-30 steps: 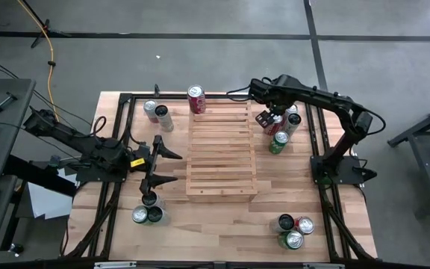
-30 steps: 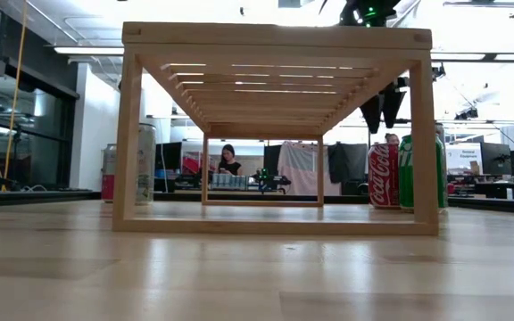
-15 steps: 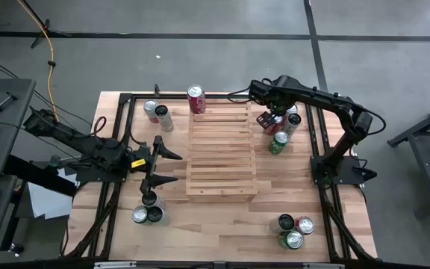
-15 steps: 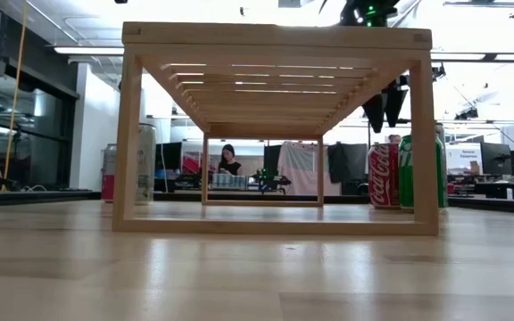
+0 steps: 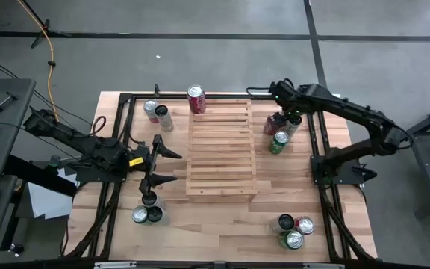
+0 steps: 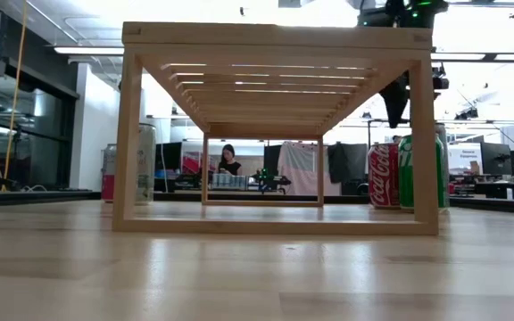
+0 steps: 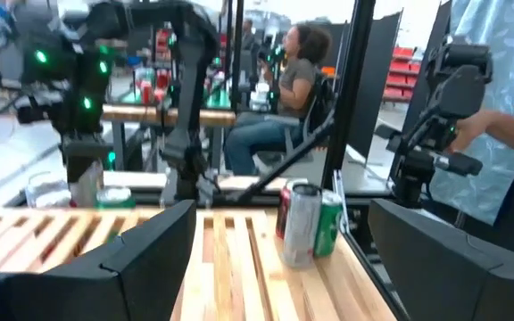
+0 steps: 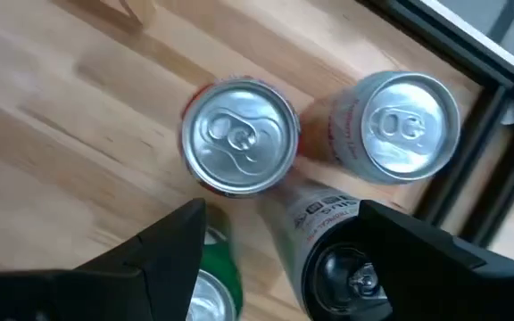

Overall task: Place canned beverage on shelf
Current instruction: Align the top right coke soda can with the other coke soda can on the shelf

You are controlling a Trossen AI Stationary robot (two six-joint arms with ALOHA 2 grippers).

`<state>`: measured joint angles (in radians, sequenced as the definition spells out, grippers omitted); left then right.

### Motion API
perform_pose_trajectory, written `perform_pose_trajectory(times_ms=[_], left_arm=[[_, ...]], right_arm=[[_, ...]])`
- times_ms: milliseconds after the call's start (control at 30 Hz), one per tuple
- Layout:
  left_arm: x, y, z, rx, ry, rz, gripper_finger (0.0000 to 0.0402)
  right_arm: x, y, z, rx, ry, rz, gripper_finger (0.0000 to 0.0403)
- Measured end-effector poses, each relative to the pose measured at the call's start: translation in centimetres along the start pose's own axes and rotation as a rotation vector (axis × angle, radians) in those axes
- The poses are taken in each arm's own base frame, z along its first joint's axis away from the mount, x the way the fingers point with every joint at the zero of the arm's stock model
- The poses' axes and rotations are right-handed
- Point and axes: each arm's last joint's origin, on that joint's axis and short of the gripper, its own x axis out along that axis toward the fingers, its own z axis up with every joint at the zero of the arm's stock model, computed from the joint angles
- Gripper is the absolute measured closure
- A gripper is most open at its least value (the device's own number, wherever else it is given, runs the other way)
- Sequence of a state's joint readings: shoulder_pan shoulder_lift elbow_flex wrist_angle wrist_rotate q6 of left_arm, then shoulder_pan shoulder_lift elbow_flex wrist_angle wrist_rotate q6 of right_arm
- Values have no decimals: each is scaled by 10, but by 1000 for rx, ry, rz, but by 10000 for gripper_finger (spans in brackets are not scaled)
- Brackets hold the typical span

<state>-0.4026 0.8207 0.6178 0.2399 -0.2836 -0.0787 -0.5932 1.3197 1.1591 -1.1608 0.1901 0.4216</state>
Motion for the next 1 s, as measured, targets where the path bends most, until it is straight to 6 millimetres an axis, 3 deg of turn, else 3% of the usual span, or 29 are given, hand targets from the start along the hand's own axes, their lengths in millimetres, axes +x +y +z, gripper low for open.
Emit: perform_pose_trajectory(times_ms=[1000], left_arm=[[0,0,2,33,-18,0,78]], right_arm=[[-10,5,17,-21,-228,93,123]])
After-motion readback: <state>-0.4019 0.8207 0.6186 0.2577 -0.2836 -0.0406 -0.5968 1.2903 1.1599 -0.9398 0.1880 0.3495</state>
